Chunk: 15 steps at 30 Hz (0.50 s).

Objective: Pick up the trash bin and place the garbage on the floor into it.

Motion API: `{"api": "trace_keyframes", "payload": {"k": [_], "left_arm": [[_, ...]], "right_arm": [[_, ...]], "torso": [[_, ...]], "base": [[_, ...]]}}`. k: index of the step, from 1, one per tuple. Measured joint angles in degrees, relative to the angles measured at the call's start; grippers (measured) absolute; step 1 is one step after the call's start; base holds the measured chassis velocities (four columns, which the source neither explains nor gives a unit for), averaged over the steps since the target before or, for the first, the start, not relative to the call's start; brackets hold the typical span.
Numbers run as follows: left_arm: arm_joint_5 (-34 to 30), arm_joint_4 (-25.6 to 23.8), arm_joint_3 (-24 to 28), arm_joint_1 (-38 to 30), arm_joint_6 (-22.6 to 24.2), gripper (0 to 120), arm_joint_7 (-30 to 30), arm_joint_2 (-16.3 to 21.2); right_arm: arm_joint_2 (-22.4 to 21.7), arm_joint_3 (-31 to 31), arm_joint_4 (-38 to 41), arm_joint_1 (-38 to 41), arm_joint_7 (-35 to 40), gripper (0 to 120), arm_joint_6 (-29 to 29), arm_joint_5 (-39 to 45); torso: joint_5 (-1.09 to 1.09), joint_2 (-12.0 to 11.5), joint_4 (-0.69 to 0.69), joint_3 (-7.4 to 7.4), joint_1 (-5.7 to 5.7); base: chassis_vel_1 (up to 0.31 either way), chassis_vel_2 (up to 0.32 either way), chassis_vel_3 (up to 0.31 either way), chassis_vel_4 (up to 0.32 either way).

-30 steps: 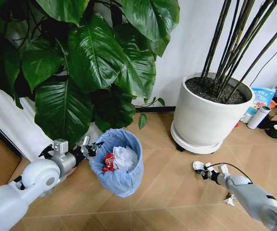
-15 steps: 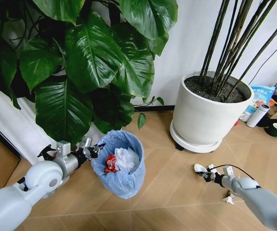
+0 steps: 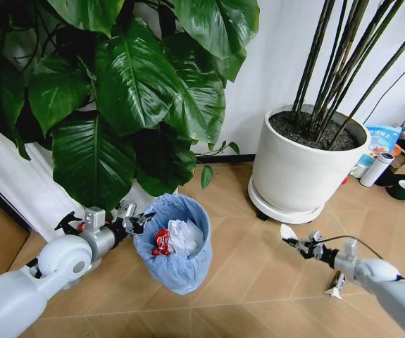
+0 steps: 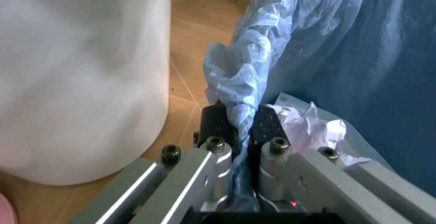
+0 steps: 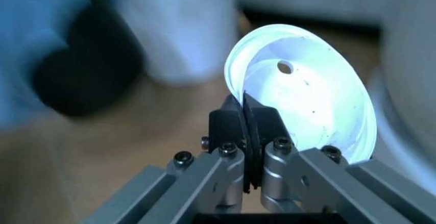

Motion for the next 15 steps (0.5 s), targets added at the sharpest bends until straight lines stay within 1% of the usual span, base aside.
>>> {"api": "trace_keyframes", "payload": {"k": [1,2,4,6,7,9,10,12,15], "left_arm": [[0.07,-0.33,0.01,0.35,-0.05,0,0.00,0.09],[0.07,-0.33,0.01,0.35,-0.05,0,0.00,0.09],[0.20,-1.16,0.45,0.65,-0.09,0,0.01,0.49],[0.51,-1.79,1.55,0.46,-0.17,0,-0.02,0.86],[0.51,-1.79,1.55,0.46,-0.17,0,-0.02,0.86],[0.62,-2.19,2.07,0.09,-0.26,0,-0.08,1.09],[0.59,-2.34,2.39,-0.14,-0.30,0,-0.07,1.19],[0.54,-2.34,3.46,-0.84,-0.41,0,0.22,1.36],[0.57,-1.89,4.55,-1.69,-0.57,0,0.63,1.24]], "right_arm": [[-0.78,0.66,3.14,-0.30,-1.02,0,0.32,1.39],[-0.78,0.66,3.14,-0.30,-1.02,0,0.32,1.39],[-2.47,1.87,9.86,-1.07,-2.53,0,0.47,4.42],[-3.90,2.35,15.42,-1.24,-3.89,0,0.42,7.08],[-3.90,2.35,15.42,-1.24,-3.89,0,0.42,7.08],[-4.59,1.91,19.09,-0.72,-5.12,0,0.33,8.78],[-4.84,1.48,20.74,-0.37,-5.61,0,0.23,9.67],[-5.23,0.65,23.89,0.32,-6.56,0,-0.18,11.14],[-5.34,-0.69,26.23,1.07,-7.34,0,-0.47,12.54]], "torso": [[-0.01,0.00,0.01,0.00,0.00],[-0.01,0.00,0.01,0.00,0.00],[0.03,0.00,0.04,0.00,0.00],[-0.02,0.00,0.04,0.00,0.00],[-0.02,0.00,0.04,0.00,0.00],[0.01,0.01,0.01,0.00,0.00],[0.02,0.01,0.02,0.00,0.00],[0.00,0.01,0.02,0.00,0.00],[0.01,0.00,0.02,0.00,0.00]], "base": [[0.000,0.000,0.000,0.000],[0.000,0.000,0.000,0.000],[0.000,0.000,0.000,0.000],[0.000,0.000,0.000,0.000],[0.000,0.000,0.000,0.000],[0.000,0.000,0.000,0.000],[0.000,0.000,0.000,0.000],[0.000,0.000,0.000,0.000],[0.000,0.000,0.000,0.000]]}}
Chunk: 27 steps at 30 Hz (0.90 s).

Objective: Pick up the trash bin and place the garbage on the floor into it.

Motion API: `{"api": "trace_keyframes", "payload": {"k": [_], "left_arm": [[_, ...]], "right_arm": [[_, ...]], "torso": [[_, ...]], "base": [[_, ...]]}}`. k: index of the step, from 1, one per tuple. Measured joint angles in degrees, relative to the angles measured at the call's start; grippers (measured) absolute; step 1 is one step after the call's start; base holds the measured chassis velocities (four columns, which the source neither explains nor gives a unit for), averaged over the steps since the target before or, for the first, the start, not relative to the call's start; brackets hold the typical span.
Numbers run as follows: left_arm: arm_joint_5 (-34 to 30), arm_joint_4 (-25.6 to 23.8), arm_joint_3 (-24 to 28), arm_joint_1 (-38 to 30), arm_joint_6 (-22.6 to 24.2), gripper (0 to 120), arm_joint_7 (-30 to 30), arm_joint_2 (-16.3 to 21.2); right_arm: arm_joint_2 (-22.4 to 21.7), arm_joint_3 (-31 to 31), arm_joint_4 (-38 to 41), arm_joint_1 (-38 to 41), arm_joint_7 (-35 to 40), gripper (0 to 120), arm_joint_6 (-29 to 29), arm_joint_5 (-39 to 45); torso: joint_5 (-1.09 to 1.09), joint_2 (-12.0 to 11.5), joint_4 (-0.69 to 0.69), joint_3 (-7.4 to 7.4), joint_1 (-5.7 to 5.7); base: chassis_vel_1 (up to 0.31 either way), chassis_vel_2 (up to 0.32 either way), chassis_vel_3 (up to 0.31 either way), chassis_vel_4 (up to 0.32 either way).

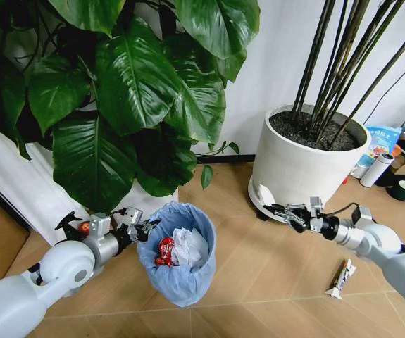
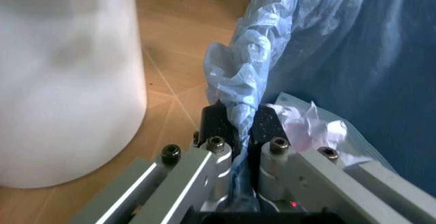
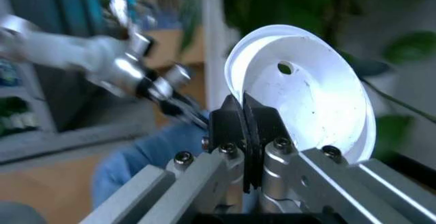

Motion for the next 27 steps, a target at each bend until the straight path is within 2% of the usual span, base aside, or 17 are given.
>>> {"api": "trace_keyframes", "payload": {"k": [9,12,19,27], "left_arm": [[-0.39,1.21,3.04,-3.33,-0.09,0,0.45,-1.63],[-0.65,1.75,4.59,-5.02,-0.10,0,0.48,-2.31],[-1.47,2.91,7.45,-8.55,-0.10,0,0.52,-3.84],[-1.93,2.96,7.91,-9.08,-0.04,0,0.26,-3.90]], "right_arm": [[0.63,-4.43,5.32,3.07,-0.11,0,-2.21,1.95],[1.88,-8.19,5.52,6.69,0.13,0,-3.27,2.84],[7.37,-19.11,1.76,15.35,0.30,0,-3.59,3.02],[10.33,-23.83,-2.61,17.86,0.83,0,-3.47,2.07]], "torso": [[-0.01,0.00,-0.02,0.00,0.00],[-0.01,0.00,-0.01,0.00,0.00],[-0.01,0.00,0.00,0.01,0.00],[-0.01,0.00,-0.01,0.01,0.00]], "base": [[0.000,0.000,0.000,0.000],[0.000,0.000,0.000,0.000],[0.000,0.000,0.000,0.000],[0.000,0.000,0.000,0.000]]}}
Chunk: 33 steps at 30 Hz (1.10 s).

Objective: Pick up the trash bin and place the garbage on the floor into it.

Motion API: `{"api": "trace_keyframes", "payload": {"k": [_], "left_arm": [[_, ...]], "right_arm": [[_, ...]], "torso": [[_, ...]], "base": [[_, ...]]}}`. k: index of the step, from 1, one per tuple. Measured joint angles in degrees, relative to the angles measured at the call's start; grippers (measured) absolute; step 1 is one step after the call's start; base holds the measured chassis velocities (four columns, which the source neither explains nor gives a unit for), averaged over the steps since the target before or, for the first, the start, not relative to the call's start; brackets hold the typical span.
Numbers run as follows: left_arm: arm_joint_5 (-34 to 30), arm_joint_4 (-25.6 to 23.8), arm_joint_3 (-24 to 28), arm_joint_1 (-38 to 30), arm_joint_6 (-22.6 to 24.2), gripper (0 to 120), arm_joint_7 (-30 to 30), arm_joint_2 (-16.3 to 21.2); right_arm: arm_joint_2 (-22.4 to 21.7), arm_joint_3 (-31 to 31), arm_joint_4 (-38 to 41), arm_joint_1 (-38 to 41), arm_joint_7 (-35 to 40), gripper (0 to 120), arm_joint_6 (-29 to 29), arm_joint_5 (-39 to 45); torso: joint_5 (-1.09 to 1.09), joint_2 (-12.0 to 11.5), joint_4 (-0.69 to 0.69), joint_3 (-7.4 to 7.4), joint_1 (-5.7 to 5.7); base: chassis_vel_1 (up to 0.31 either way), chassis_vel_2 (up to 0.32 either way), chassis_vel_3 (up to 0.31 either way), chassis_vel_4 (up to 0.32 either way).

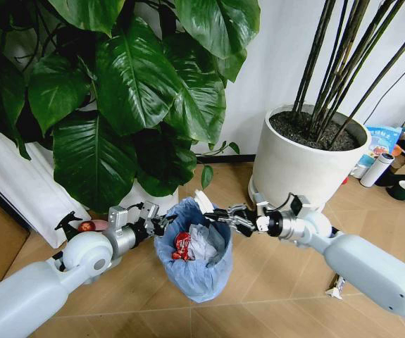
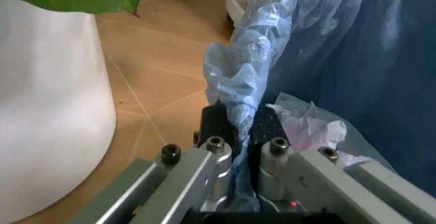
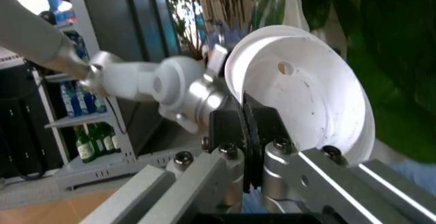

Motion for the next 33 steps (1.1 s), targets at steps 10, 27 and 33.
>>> {"api": "trace_keyframes", "payload": {"k": [10,27,33], "left_arm": [[-0.29,-0.41,-1.19,1.05,0.16,0,-0.08,0.68],[-0.04,0.28,-0.86,0.79,0.44,0,-0.10,0.10],[0.26,0.50,-0.76,1.09,0.47,0,-0.09,0.21]], "right_arm": [[-0.16,-1.57,-0.61,0.90,1.14,28,-0.14,-4.48],[-2.45,-4.00,-2.22,10.08,-3.11,88,0.26,-21.10],[-1.68,-4.13,-2.83,12.54,-4.30,100,1.63,-25.83]], "torso": [[0.01,0.00,0.00,0.00,0.00],[0.00,0.00,0.00,0.00,0.00],[0.01,0.00,0.00,0.00,0.00]], "base": [[0.000,0.000,0.000,0.000],[0.000,0.000,0.000,0.000],[0.000,0.000,0.000,0.000]]}}
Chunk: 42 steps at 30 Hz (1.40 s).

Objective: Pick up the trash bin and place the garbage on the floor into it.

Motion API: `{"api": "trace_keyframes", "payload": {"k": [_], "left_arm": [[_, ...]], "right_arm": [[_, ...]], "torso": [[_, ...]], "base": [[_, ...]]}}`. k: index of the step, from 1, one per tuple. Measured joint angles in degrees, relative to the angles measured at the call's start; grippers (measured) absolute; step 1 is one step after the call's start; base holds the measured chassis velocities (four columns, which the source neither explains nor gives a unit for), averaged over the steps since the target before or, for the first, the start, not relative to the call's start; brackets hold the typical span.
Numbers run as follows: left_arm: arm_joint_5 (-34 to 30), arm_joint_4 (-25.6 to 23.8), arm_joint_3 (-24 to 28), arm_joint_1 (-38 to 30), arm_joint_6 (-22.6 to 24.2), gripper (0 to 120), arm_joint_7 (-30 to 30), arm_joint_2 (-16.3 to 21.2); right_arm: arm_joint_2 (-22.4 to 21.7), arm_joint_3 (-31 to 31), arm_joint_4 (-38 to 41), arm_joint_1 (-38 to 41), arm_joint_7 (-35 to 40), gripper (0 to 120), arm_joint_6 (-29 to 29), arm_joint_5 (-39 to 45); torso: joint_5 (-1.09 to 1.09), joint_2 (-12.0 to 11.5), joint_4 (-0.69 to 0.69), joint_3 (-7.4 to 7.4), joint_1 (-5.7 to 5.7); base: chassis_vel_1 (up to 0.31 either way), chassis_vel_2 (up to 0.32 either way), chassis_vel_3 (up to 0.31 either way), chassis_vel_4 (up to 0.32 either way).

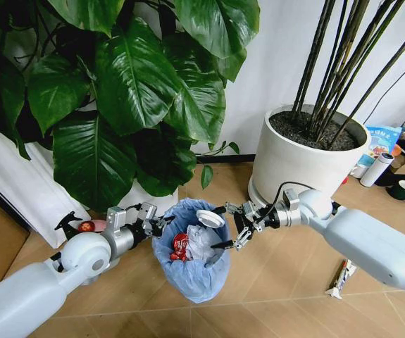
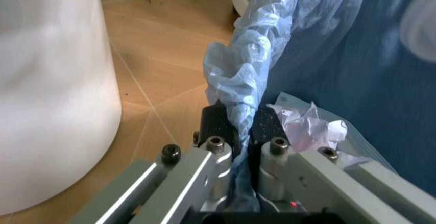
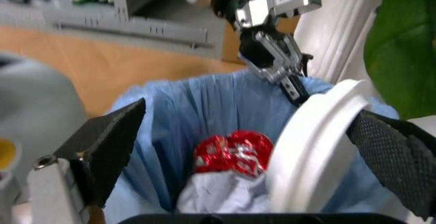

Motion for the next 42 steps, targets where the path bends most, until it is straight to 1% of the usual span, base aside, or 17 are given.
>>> {"api": "trace_keyframes", "payload": {"k": [1,4,6,10,13,21,24,35,38,42], "left_arm": [[0.00,0.00,0.00,0.00,0.00,0,0.00,0.00],[0.10,0.09,0.22,-0.02,0.02,0,0.01,-0.07],[0.10,0.09,0.31,-0.06,0.03,0,0.01,-0.09],[0.06,0.09,0.36,-0.31,0.06,0,0.01,-0.16],[0.02,0.09,0.36,-0.43,0.08,0,0.00,-0.30],[-0.19,0.09,0.37,-0.83,0.17,0,-0.11,-0.44],[-0.20,0.08,0.37,-0.84,0.19,0,-0.11,-0.43],[-0.37,0.42,0.21,-0.74,0.24,0,-0.27,-0.63],[-2.55,0.46,-0.66,-0.57,-0.75,0,-0.09,-1.63],[-2.16,0.88,-0.44,-1.48,-0.38,0,-0.19,-2.06]], "right_arm": [[0.00,0.00,0.00,0.00,0.00,100,0.00,0.00],[1.47,1.29,-0.64,1.27,-1.11,100,2.07,-5.69],[1.74,1.31,-0.66,1.56,-1.24,100,2.47,-6.54],[3.19,2.42,-1.02,2.91,-3.34,100,4.63,-11.94],[3.96,2.95,-1.04,3.65,-4.20,100,5.19,-13.57],[4.04,2.84,-1.90,5.36,-6.22,100,5.41,-13.73],[4.08,2.90,-1.93,6.36,-7.66,100,6.39,-15.30],[4.33,2.77,-1.31,7.75,-8.89,100,7.80,-18.71],[4.62,2.91,-1.40,7.79,-8.86,100,7.97,-18.93],[4.70,2.87,-1.83,8.03,-8.46,100,7.90,-17.95]], "torso": [[0.00,0.00,0.00,0.00,0.00],[-0.01,0.00,0.01,0.00,0.00],[0.00,0.00,0.01,0.00,0.00],[0.01,0.00,0.00,0.00,0.00],[-0.01,0.00,0.01,0.00,0.00],[0.01,0.00,-0.01,0.00,0.00],[0.00,0.00,0.00,0.00,0.00],[0.00,0.00,0.00,0.00,0.00],[0.00,0.00,0.01,0.00,0.00],[0.02,0.00,-0.01,0.00,0.00]], "base": [[0.000,0.000,0.000,0.000],[0.000,0.000,0.000,0.000],[0.000,0.000,0.000,0.000],[0.000,0.000,0.000,0.000],[0.000,0.000,0.000,0.000],[0.000,0.000,0.000,0.000],[0.000,0.000,0.000,0.000],[0.000,0.000,0.000,0.000],[0.000,0.000,0.000,0.000],[0.000,0.000,0.000,0.000]]}}
